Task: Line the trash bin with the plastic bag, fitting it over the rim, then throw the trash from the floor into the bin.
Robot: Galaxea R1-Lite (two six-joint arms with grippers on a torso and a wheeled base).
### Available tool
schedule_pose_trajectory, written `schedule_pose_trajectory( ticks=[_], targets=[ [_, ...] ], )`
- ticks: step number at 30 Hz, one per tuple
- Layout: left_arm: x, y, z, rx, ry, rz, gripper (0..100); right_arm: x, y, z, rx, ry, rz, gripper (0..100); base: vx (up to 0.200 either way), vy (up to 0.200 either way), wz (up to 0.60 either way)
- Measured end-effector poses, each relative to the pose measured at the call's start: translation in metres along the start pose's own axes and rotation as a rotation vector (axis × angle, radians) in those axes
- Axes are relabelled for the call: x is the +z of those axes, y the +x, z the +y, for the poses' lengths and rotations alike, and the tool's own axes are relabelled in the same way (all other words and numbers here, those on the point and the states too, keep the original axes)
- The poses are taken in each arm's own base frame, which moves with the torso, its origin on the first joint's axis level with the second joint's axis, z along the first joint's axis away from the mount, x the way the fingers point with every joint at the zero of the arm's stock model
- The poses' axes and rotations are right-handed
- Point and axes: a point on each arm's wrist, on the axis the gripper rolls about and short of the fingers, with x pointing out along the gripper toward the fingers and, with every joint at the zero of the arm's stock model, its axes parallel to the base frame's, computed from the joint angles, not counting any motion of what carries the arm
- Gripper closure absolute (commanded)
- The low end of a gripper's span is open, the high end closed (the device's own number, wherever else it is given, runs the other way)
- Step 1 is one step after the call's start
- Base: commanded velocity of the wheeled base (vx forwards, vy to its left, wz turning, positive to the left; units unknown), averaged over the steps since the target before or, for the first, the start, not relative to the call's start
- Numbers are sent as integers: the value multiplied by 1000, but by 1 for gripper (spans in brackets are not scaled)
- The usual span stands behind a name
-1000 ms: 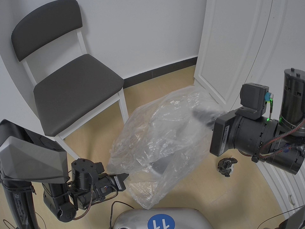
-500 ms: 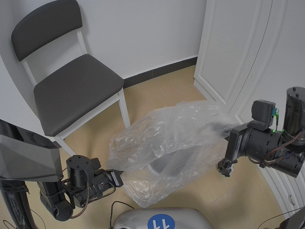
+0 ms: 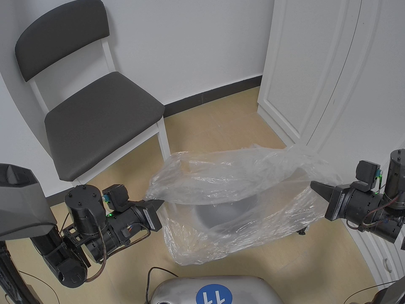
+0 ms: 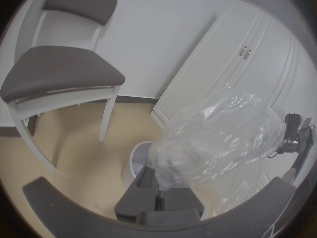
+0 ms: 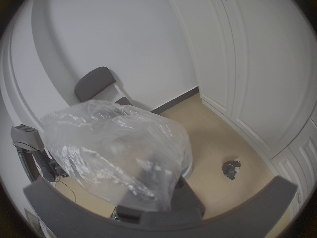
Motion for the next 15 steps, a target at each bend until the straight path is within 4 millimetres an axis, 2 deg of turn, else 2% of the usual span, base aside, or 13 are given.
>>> schedule_pose_trajectory(
  ticks=[7,15],
  targets=[
    [14,-1,14,3,76,-33,100,-2,3,-24,-120,-61,5,100,0,0,0],
    [23,-3,33,56,109,-58,100,-3,4,-40,-200,-133,15,100,0,0,0]
  ],
)
